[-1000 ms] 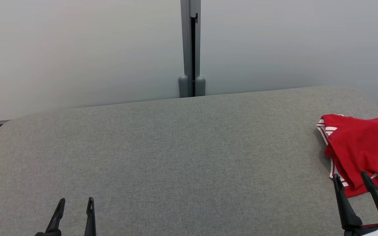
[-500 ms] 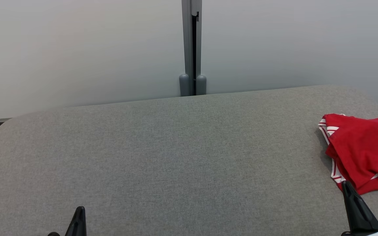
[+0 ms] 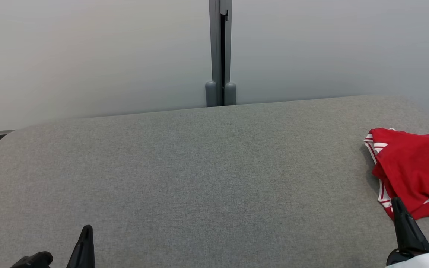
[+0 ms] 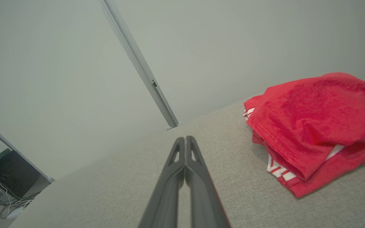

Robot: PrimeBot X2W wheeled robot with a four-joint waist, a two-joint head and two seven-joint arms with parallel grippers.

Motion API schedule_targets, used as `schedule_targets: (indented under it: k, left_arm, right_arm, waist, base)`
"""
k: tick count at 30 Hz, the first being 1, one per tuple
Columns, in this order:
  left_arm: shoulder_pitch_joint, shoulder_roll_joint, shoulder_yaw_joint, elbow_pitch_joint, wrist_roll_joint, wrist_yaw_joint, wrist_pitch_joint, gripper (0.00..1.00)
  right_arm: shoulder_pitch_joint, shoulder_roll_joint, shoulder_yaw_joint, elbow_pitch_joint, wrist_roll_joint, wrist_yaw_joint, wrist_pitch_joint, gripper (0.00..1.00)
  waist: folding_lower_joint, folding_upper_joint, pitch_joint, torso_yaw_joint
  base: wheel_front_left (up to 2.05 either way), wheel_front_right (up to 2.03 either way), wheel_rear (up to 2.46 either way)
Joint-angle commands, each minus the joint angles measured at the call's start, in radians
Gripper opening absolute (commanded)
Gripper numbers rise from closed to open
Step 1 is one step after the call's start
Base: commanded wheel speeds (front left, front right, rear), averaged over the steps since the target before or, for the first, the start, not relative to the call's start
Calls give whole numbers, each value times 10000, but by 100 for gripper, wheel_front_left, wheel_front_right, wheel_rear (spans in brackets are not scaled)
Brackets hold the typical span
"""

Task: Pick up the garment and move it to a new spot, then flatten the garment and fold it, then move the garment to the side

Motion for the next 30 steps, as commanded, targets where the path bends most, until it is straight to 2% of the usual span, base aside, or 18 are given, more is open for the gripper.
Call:
schedule_targets:
  k: [1,20,30]
  left_arm:
    - [-364,33,129,-42,-386,-112,52,0]
    - [-1136,-190,562,506,-3220,-741,526,0]
    - [-1426,-297,750,687,-4293,-980,727,0]
  right_arm:
    - [-321,-30,-94,-39,389,-4,44,0]
    - [-969,260,-327,575,3152,-7,331,0]
    - [-1233,376,-417,805,4212,-8,447,0]
  waist:
    - [0,-1,10,8]
    - [0,-1,160,116]
    - [0,-1,228,164]
  base:
    - [0,0,0]
    - [0,0,0]
    - [0,0,0]
